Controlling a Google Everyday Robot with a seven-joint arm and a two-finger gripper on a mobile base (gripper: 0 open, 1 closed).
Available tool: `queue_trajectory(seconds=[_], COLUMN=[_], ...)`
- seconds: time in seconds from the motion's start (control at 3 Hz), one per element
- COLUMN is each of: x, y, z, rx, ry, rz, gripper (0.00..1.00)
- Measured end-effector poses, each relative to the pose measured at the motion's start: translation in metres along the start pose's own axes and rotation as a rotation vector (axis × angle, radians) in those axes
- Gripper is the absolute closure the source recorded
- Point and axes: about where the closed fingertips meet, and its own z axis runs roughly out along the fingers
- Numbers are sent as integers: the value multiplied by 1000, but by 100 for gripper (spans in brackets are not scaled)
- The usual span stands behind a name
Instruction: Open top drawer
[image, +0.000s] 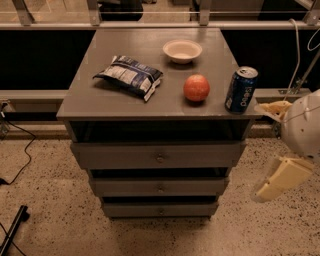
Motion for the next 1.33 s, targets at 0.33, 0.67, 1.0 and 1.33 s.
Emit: queue_trajectory(seconds=[0.33,0.67,1.0,1.33], x=[-7,-12,13,15], y=[-4,14,42,32], z=[1,21,83,124], rx=[9,27,17,85], ry=[26,14,-76,-216], rz=[-7,-42,-42,-30], gripper=[0,0,0,0])
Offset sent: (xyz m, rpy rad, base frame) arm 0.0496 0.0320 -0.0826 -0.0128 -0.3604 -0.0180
